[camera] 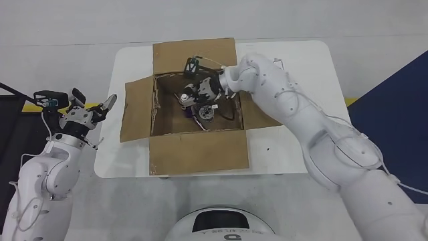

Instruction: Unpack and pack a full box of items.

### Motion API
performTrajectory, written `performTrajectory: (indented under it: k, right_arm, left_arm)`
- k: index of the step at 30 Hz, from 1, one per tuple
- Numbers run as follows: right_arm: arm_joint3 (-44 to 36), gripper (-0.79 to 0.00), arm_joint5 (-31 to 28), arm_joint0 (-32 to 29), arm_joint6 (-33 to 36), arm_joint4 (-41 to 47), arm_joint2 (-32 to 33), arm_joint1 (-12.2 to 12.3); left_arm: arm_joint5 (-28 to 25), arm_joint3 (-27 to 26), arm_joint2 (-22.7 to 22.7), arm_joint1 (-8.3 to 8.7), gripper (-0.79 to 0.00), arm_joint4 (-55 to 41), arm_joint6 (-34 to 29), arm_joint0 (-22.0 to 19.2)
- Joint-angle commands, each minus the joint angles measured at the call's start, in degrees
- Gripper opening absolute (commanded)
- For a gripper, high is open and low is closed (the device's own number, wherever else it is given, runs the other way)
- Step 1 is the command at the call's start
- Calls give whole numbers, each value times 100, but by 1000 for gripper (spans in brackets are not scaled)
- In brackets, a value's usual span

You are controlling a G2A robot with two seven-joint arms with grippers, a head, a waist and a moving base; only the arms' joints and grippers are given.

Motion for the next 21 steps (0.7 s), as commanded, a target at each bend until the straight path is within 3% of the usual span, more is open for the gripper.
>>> performTrajectory:
  k: [1, 4, 6, 8, 9, 21]
  right_arm:
    - [215, -785, 22, 34, -48, -16, -66, -112]
    - [487, -785, 186, 88, -82, -17, -150, -289]
    - [611, -557, 359, 116, -111, -75, -215, -409]
    - [747, -431, 433, 135, -98, -97, -270, -522]
    - [818, -406, 434, 147, -76, -95, -292, -575]
    - [1484, -366, 394, 226, -51, -333, -508, -1090]
  left_arm:
    - [0, 0, 0, 0, 0, 0, 0, 0]
    - [0, 0, 0, 0, 0, 0, 0, 0]
    - [0, 0, 0, 0, 0, 0, 0, 0]
    - [0, 0, 0, 0, 0, 0, 0, 0]
    - [0, 0, 0, 0, 0, 0, 0, 0]
    - [0, 0, 0, 0, 0, 0, 0, 0]
